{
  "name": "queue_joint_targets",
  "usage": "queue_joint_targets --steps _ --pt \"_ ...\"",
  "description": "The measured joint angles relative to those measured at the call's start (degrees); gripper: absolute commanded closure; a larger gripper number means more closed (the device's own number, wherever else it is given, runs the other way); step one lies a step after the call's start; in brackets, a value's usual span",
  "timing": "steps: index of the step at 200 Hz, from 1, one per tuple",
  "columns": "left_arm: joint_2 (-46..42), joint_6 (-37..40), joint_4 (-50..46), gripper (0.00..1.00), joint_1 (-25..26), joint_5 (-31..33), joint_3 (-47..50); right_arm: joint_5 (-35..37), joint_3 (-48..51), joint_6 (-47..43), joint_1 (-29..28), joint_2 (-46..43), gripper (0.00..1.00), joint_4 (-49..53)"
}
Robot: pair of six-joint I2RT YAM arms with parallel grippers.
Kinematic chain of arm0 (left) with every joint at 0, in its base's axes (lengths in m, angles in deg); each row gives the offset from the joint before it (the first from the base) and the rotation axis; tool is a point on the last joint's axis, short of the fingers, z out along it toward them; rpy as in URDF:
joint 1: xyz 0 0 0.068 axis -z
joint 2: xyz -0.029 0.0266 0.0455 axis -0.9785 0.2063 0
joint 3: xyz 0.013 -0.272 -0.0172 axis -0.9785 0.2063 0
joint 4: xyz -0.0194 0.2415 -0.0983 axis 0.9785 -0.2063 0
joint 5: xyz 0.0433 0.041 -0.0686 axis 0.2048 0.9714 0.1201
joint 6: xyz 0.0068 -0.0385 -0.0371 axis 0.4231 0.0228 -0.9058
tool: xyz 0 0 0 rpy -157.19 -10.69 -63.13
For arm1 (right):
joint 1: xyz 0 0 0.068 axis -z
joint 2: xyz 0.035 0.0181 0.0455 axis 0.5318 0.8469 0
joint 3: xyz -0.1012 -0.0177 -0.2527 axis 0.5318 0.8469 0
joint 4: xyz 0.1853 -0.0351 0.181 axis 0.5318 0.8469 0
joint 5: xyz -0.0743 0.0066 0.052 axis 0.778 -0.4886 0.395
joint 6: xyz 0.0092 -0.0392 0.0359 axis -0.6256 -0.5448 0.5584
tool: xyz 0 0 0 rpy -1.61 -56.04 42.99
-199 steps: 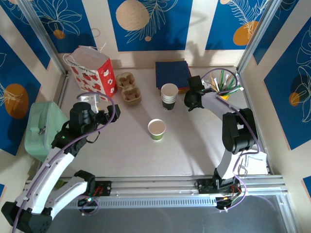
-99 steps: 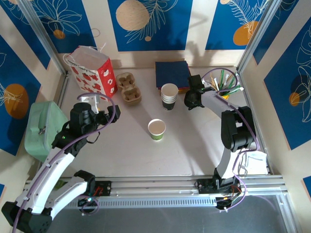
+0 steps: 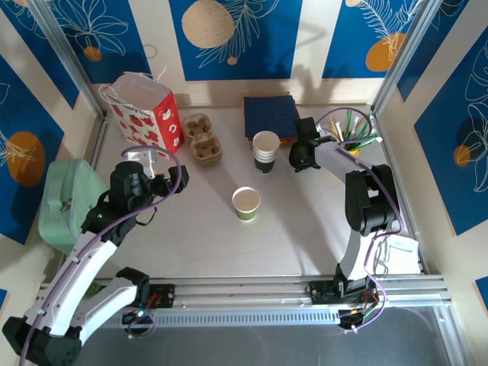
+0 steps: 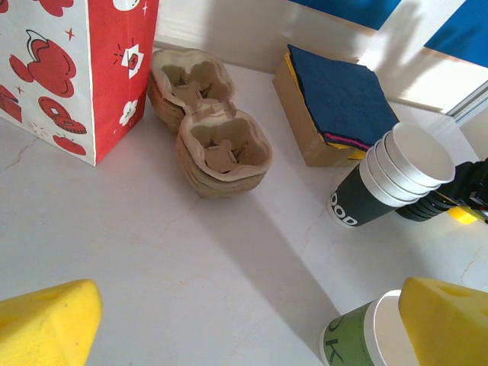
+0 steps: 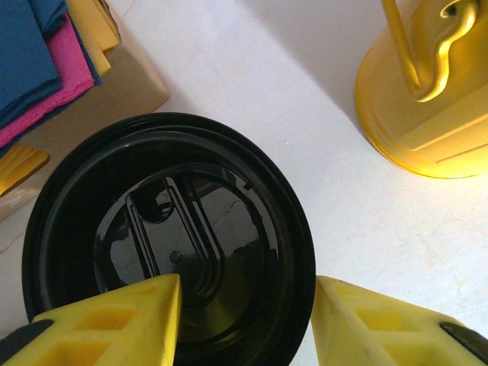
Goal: Pack the takeout coffee
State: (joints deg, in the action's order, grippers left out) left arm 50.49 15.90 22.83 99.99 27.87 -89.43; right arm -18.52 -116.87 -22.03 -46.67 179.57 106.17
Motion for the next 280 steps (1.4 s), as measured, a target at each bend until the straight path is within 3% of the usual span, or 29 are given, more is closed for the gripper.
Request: queue_joint_targets --steps 163,280 --pt "0.1 0.0 0.1 0.01 0.0 0.4 0.0 -3.0 -0.3 0.2 0.2 0.1 0.75 -1.5" --pt "0.1 0.0 0.2 0.01 0.0 0.4 0.0 -6.1 -0.4 -0.3 0.2 -0.1 0.82 -1.4"
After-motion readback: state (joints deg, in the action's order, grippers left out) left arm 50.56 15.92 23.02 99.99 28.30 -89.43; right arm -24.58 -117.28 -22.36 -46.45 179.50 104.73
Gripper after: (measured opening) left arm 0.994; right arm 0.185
